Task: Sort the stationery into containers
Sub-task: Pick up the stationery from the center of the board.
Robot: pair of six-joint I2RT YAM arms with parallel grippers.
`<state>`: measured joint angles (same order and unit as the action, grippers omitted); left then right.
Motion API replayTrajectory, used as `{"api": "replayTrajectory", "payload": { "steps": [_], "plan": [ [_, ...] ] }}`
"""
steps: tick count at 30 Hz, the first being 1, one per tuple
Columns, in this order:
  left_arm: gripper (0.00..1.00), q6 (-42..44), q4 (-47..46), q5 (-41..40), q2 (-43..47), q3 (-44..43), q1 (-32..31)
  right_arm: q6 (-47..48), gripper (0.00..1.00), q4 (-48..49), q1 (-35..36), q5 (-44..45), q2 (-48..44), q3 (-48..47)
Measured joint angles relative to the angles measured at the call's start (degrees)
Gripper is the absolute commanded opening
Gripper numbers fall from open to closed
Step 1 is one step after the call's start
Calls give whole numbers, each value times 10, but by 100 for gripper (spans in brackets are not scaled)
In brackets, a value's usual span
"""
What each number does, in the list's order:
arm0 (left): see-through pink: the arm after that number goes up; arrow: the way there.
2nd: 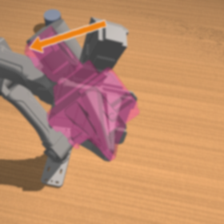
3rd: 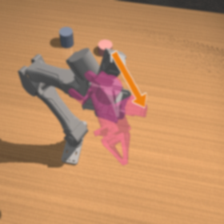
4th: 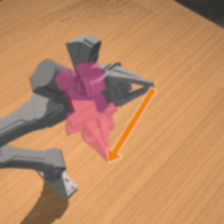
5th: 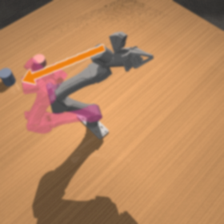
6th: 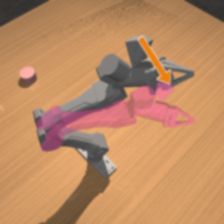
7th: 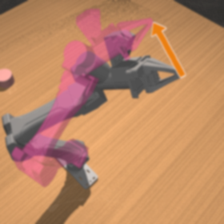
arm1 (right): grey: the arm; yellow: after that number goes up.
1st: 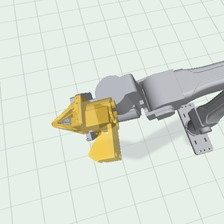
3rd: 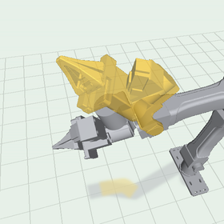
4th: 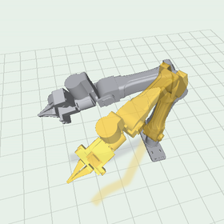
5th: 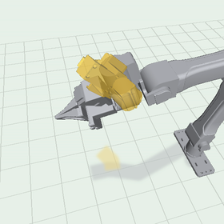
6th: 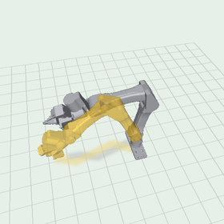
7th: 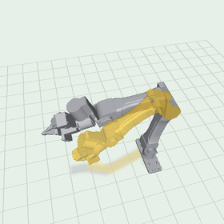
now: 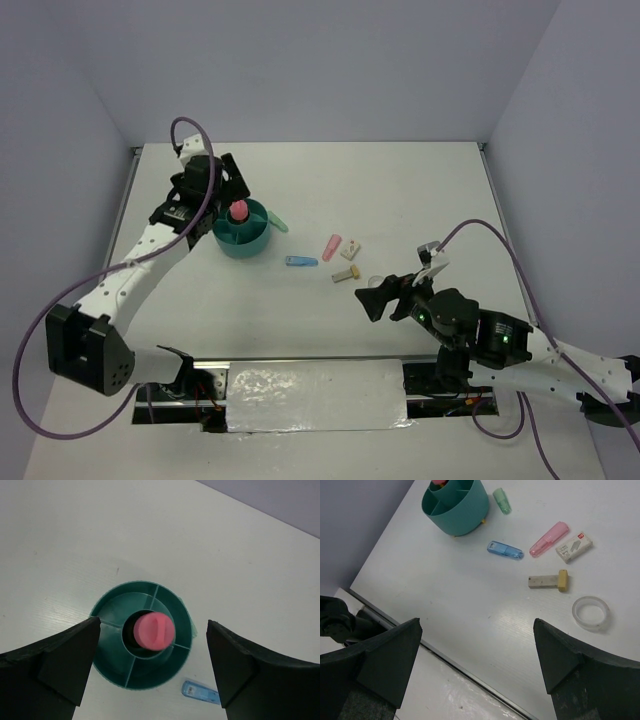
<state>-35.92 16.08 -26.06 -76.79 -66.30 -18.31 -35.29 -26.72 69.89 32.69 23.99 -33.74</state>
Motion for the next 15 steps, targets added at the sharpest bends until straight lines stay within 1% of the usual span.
{"api": "replayTrajectory", "payload": {
  "steps": [5,7,10,11,12,13,14,15],
  "plan": [
    [99,11,28,42,81,-4,-41,-10,100,0,0,2,26,0],
    [99,16,40,66,114,-4,-69,-23,100,-5,-1,11,49,-1],
    [99,22,49,101,148,1,-118,-54,100,-40,-5,31,104,-20],
    [99,25,49,106,155,7,-141,-67,98,-52,-6,41,118,-28],
    [99,27,49,111,158,14,-165,-81,94,-66,-7,48,132,-35],
    [99,27,48,116,160,19,-180,-94,89,-77,-9,54,141,-39],
    [99,27,48,113,153,29,-221,-106,80,-91,-12,59,144,-43],
    [99,27,49,111,142,33,-246,-114,77,-102,-17,62,143,-46]
  ]
}}
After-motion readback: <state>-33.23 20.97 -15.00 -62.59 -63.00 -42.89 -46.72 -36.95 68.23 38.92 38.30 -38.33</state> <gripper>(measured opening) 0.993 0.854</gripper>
